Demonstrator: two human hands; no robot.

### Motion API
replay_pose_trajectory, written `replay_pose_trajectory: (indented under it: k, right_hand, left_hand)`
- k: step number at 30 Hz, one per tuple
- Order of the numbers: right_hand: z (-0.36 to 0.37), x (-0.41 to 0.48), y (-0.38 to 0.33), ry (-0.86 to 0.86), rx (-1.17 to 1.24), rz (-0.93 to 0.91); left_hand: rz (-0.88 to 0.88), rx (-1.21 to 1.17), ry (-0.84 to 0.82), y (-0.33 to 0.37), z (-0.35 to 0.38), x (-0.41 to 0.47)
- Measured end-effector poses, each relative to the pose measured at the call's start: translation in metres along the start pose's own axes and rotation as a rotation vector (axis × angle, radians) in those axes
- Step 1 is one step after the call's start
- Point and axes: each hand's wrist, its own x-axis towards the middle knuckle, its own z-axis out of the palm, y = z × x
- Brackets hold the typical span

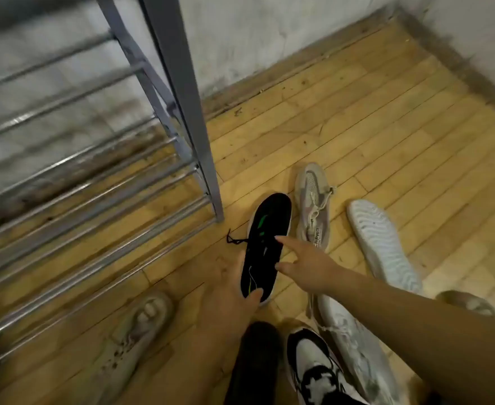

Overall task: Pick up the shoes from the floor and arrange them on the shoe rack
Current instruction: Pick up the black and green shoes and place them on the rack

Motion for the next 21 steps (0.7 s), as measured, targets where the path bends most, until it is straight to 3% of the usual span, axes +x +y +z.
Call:
replay_pose_trajectory:
  k: [5, 9, 14, 17, 21]
  right_hand:
    - [0.052, 0.043, 0.033, 0.092, 0.186, 0.04]
    - [0.05, 0.043, 0.028, 0.083, 0.339, 0.043]
    - [0.041, -0.012, -0.002, 0.109, 0.458, -0.024]
    - [0.048, -0.057, -0.019, 0.061, 0.502, -0.126]
    - [0.047, -0.09, -0.037, -0.021, 0.425, -0.299]
  left_hand:
    - [-0.009, -0.34, -0.071, -0.053, 0.051, 0.042]
    - [-0.038, -0.472, -0.032, -0.039, 0.042, 0.039]
    - [0.044, -0.505, 0.034, -0.004, -0.005, -0.018]
    - [0.12, -0.376, 0.08, 0.014, -0.038, -0.059]
    - [0.062, -0.293, 0.227, 0.018, -0.071, -0.107]
